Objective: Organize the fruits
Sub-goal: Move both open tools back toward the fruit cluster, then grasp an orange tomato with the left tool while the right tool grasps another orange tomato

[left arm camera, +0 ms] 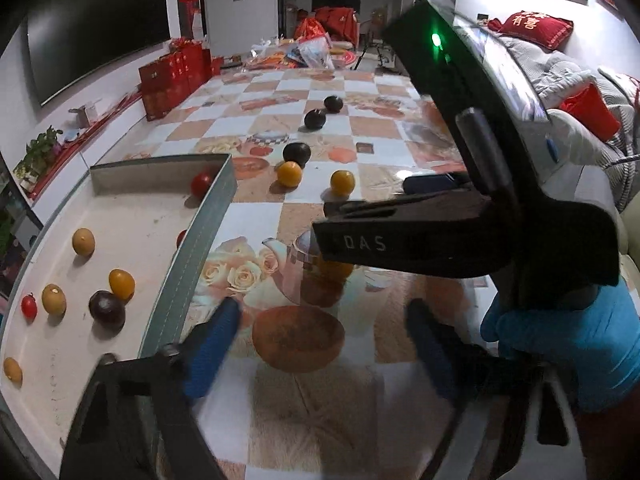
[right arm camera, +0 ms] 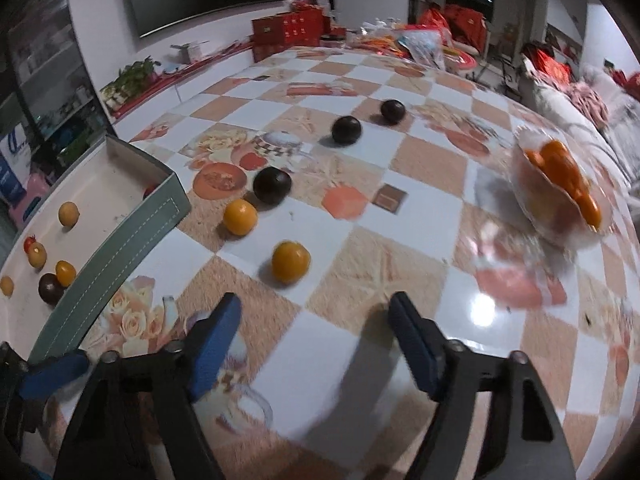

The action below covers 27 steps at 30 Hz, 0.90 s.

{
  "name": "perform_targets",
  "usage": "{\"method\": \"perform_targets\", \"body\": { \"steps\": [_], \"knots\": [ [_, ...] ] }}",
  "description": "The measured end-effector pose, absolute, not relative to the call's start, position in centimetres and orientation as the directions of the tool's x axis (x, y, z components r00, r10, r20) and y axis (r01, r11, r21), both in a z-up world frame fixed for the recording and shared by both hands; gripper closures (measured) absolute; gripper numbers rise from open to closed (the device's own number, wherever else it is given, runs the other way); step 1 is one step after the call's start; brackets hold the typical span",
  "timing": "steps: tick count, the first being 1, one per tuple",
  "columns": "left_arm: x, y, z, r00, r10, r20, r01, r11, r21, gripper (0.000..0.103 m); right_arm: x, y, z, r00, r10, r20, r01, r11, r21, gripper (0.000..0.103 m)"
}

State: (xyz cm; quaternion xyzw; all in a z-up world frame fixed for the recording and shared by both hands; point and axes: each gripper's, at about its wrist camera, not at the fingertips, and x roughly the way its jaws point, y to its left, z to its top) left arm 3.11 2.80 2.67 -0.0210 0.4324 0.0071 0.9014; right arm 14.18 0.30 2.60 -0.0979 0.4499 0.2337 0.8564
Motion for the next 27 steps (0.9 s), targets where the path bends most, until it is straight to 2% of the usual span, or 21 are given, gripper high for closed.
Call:
{"method": "perform_targets", "body": {
  "steps": [2,6,11,12,16,17,21,23,24,25,27],
  "knots": [
    [3.7,3.0,2.3,0.617,0.000,-0.787,-0.046,0.998,-0.036,0.021,14.5,0.8,2.6,0.489,0.319,-0.812,-0.505,0.863,0.035,0.035],
    [4.6,3.2,2.0,0.620,0.010,-0.785,-0.067,0.997,-0.040,0.023,14.8,1.6,2.7,0.499,0.325,-0.803,-0.530,0.848,0.013,0.063],
    [5.9,3.0,1.5,0.607,0.020,-0.794,-0.077,0.996,-0.034,0.023,15.3,1.7,2.7,0.500,0.343,-0.795,-0.546,0.838,0.018,0.079],
    [6.2,3.0,1.3,0.598,0.020,-0.801,-0.082,0.996,-0.037,0.024,15.4,1.6,2.7,0.499,0.349,-0.793,-0.543,0.839,0.028,0.080],
    [6.8,2.7,1.3,0.592,0.023,-0.806,-0.073,0.997,-0.026,0.039,15.7,0.9,2.7,0.491,0.369,-0.789,-0.535,0.843,0.061,0.080],
    [7.0,2.6,1.3,0.590,0.025,-0.807,-0.072,0.997,-0.021,0.041,15.7,0.7,2.8,0.491,0.372,-0.788,-0.531,0.845,0.069,0.080],
    [7.1,2.8,1.5,0.594,0.015,-0.804,-0.068,0.997,-0.031,0.065,15.3,-0.3,3.0,0.491,0.386,-0.781,-0.512,0.853,0.099,0.080],
    [7.1,2.9,1.5,0.594,0.007,-0.804,-0.064,0.997,-0.038,0.066,15.0,-0.8,3.1,0.491,0.388,-0.780,-0.507,0.856,0.107,0.080],
    [7.0,2.8,1.6,0.598,-0.004,-0.801,-0.056,0.997,-0.046,0.077,14.8,-1.2,3.1,0.490,0.391,-0.779,-0.502,0.857,0.114,0.080],
    [7.1,2.8,1.6,0.599,-0.019,-0.800,-0.044,0.997,-0.056,0.080,14.5,-1.6,3.1,0.489,0.391,-0.780,-0.495,0.860,0.121,0.080],
    [6.8,2.8,1.7,0.602,-0.025,-0.798,-0.039,0.997,-0.060,0.080,14.1,-2.4,3.2,0.484,0.397,-0.780,-0.481,0.865,0.141,0.080]
  ]
}}
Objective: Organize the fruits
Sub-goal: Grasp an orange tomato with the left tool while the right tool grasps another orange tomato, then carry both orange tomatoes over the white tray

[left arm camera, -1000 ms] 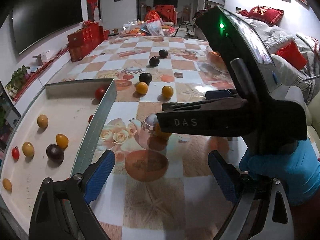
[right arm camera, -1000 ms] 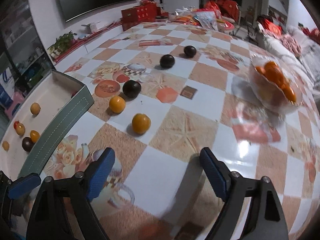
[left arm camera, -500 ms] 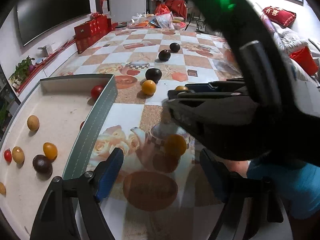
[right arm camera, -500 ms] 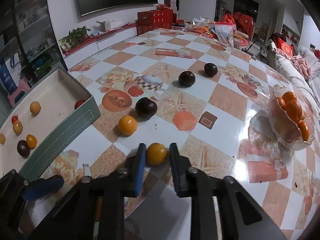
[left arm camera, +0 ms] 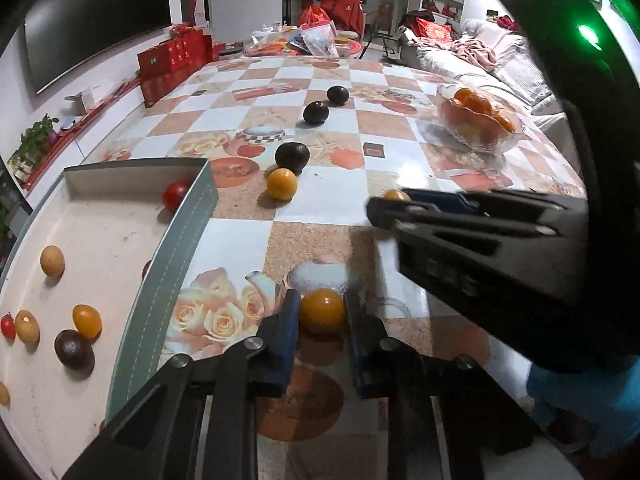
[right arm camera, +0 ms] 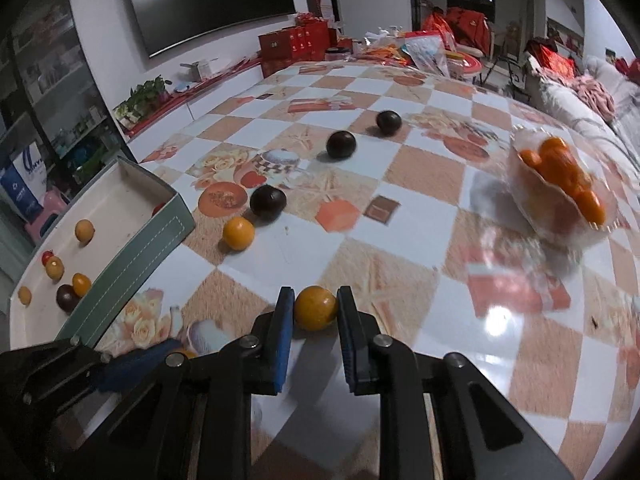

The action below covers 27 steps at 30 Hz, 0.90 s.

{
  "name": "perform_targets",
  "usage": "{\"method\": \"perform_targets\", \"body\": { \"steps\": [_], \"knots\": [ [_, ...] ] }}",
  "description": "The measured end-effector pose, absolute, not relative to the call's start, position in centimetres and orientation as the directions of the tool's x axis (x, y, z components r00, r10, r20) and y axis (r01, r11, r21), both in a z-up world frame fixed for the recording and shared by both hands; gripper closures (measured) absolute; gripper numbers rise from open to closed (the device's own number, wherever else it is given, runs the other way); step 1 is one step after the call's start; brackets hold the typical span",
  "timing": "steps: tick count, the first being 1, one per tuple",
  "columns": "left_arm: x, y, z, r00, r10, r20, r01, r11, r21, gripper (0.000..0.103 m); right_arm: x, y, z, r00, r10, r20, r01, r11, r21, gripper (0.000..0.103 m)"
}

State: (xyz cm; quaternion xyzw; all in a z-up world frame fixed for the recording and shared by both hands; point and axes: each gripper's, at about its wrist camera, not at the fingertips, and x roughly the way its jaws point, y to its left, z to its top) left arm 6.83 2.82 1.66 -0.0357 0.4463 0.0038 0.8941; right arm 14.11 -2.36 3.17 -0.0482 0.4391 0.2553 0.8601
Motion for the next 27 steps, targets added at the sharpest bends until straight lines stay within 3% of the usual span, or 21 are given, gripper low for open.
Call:
{"method": "perform_targets", "body": {
  "steps": [27],
  "knots": [
    [0.5,4.0,3.0,0.609,-0.140,-0.781,0.062,0.990,-0.129,0.080,4.3,-7.5,4.4,0.505,0.430,-0.749,-0.382,0.889,0.252,0.080]
  ]
}}
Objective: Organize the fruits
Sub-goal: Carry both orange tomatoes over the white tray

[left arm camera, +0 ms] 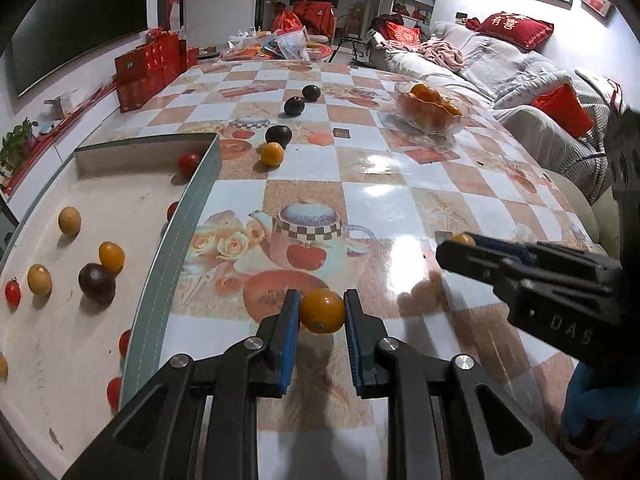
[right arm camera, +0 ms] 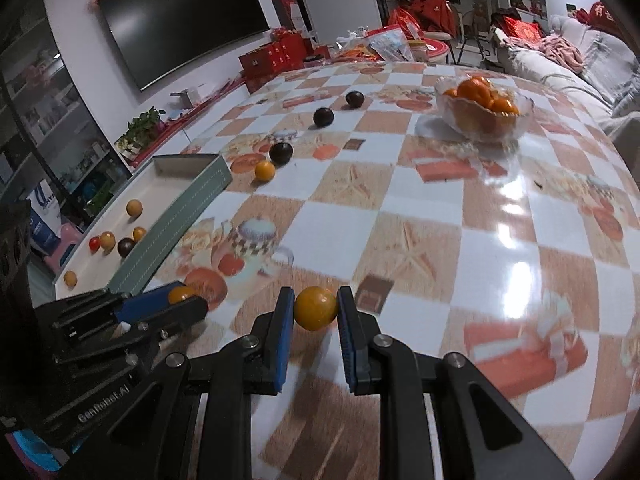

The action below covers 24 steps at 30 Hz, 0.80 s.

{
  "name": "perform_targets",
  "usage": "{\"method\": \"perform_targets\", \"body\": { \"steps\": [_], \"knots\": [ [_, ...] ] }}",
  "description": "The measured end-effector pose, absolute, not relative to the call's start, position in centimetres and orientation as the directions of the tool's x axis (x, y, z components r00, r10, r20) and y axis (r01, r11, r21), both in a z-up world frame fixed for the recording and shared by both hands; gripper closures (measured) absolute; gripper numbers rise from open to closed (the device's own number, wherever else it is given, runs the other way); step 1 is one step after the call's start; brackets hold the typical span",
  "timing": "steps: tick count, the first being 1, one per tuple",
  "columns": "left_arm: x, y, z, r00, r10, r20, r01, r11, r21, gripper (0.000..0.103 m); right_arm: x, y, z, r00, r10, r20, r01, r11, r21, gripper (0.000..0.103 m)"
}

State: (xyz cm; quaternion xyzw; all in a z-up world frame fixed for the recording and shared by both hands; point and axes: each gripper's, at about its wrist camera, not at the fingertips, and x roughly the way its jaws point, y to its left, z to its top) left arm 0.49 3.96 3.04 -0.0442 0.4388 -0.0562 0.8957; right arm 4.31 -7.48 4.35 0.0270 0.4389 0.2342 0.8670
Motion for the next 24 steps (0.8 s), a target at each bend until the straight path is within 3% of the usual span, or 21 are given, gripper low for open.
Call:
{"method": "perform_targets", "body": {
  "steps": [24],
  "knots": [
    [-4.0,7.5,7.2,0.668,-0.120,-0.735,0.073,0.993,-0.096,0.080,1.0,-4.3,7.1,0.506,0.429,-0.749,-0.396,0.886,0.240,0.080]
  ]
}}
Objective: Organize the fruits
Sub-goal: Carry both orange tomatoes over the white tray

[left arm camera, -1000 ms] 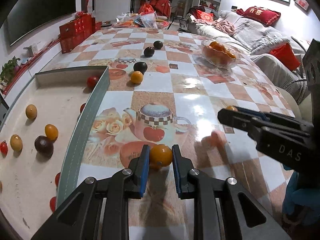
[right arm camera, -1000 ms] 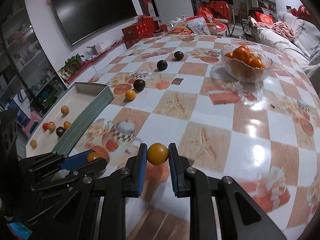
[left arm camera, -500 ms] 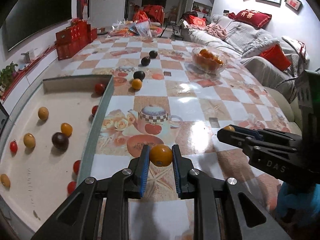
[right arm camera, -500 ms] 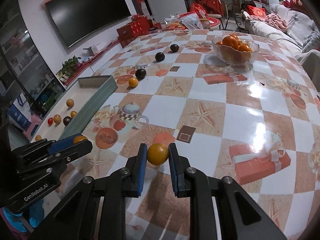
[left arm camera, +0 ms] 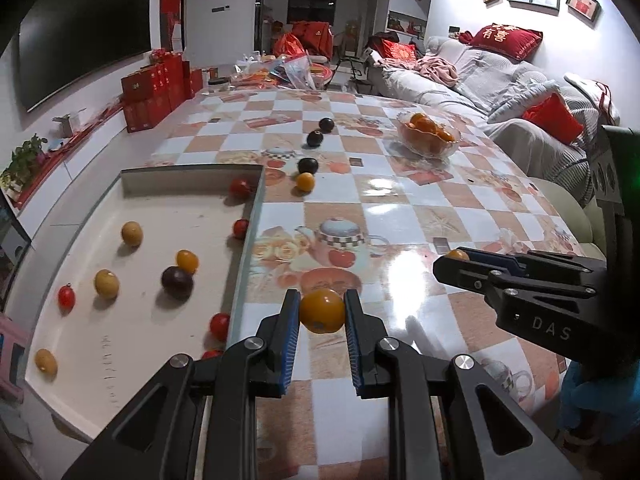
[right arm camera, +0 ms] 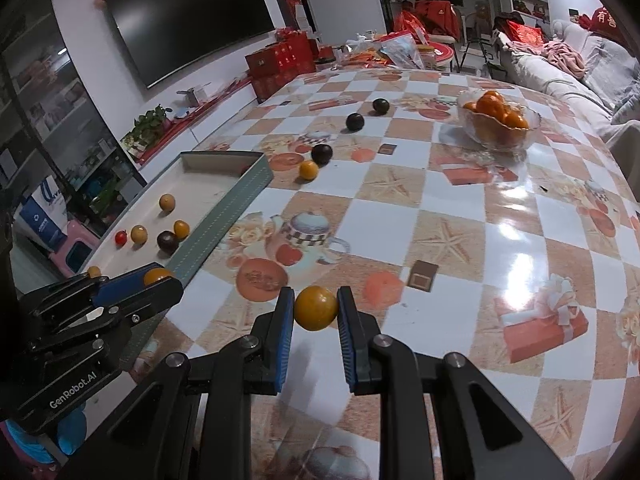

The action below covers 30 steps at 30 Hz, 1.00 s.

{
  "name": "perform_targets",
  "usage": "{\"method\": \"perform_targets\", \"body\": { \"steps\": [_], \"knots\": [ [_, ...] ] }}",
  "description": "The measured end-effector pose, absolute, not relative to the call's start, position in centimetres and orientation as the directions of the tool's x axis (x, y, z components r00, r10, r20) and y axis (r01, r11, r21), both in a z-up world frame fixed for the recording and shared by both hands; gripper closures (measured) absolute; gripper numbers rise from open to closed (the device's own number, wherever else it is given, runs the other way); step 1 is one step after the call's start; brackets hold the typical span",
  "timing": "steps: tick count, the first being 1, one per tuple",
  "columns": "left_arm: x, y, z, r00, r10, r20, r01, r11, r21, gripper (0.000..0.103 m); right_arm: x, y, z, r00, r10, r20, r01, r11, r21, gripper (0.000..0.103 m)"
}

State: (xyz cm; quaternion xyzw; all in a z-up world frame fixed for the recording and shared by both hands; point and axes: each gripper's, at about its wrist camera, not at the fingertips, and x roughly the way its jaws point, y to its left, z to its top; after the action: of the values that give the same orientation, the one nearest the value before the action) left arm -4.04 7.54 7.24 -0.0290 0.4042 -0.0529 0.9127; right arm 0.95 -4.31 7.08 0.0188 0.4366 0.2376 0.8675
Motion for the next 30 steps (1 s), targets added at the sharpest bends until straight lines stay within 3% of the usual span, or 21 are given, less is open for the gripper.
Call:
{"method": "perform_targets", "body": {
  "steps": [22,30],
  "knots": [
    [-6.1,14.6,8.1,0.697,0.042,-0.716,-0.081,0.997,-0.019,0.080,-0.3,4.0,9.8,0.457,0.497,-0.737,-0.527,0.819,0.226,0.080],
    [-6.0,19.2,6.6,0.634,0.148,-0.759,-0.185,0.982,0.037,0.080,0.3,11.2,9.5,0.364,0.540,-0.759,-0.629,0.743,0.228,0.080]
  ]
}}
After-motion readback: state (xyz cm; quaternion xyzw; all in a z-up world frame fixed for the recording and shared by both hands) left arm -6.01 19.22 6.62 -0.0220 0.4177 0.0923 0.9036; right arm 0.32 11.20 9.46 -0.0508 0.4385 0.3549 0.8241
